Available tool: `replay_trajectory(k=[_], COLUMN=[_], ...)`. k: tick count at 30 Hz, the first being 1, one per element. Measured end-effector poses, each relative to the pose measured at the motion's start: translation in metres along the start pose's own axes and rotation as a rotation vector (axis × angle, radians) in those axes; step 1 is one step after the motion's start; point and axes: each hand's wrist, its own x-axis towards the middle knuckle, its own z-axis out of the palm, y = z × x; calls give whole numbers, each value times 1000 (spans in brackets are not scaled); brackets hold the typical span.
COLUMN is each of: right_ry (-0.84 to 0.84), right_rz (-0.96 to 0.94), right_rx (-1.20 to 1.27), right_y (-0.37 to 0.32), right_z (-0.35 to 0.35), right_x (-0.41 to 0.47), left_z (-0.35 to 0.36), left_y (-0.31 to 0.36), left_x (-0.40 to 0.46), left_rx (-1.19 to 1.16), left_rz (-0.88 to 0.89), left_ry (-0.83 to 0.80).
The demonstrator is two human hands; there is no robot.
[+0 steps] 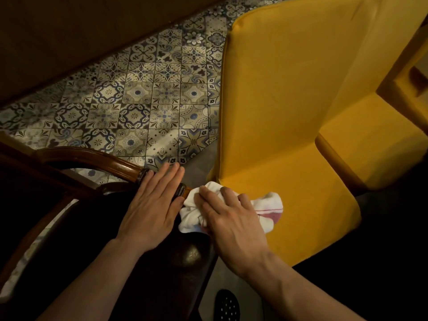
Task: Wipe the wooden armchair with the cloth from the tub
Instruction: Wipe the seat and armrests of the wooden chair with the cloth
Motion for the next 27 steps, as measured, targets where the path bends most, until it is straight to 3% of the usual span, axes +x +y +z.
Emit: replay_trajectory(k=[10, 18, 23, 27], right_ry=[-62, -311, -249, -82], right_rz=[-7, 148, 364, 409], right_rx=[-22, -35, 218, 572], right_y=[14, 25, 26, 6], right_z=[-11, -47, -96, -150], right_x=[-26, -50, -67, -65], left_z=[-5, -45, -90, -135], left_y=[-4, 16, 74, 114], left_x=[1, 7, -18, -29], left_rx=[6, -77, -367, -391], left_rz=[-16, -51, -44, 108], left_ry=[-66, -261, -236, -221])
